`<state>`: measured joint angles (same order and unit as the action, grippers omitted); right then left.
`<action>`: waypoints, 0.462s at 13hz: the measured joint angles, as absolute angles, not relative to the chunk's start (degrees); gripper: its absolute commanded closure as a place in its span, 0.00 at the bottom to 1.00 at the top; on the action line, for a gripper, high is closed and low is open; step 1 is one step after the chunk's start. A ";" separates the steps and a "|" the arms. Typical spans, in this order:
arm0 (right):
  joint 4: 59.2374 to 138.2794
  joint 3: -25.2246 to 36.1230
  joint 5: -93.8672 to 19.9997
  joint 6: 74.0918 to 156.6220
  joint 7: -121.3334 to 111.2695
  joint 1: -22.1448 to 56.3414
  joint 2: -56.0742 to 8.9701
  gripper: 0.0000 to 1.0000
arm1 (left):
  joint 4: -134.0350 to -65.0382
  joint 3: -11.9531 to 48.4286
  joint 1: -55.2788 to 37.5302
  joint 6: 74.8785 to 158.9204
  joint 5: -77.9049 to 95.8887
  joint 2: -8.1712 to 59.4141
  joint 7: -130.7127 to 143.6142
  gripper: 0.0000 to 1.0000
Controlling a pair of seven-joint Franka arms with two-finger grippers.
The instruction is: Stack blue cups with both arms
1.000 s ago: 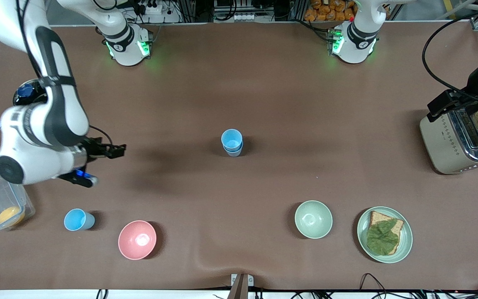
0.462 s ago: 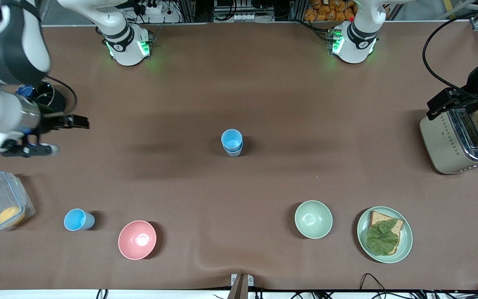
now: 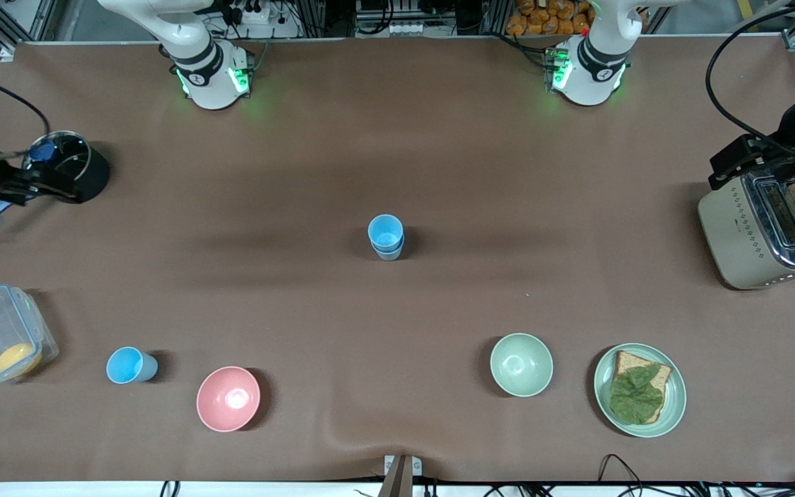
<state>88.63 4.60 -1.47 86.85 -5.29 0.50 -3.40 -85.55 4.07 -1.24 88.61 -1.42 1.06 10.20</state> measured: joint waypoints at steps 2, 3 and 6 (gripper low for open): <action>88.10 0.14 1.25 86.70 -5.05 -1.96 -1.06 0.00 | -85.14 4.04 -1.24 88.06 -1.41 1.32 10.20 0.00; 88.10 -1.46 2.61 86.58 -4.65 -2.41 -0.05 0.00 | -84.89 4.03 -1.24 87.56 -1.41 1.44 10.20 0.00; 88.14 -2.24 3.07 86.38 -3.60 -2.67 1.06 0.00 | -84.45 4.01 -1.24 86.97 -1.41 1.57 10.15 0.00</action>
<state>88.14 -2.24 3.07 86.38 -3.60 -2.67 1.06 -84.45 4.01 -1.24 86.97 -1.41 1.57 10.15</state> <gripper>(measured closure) 0.000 0.000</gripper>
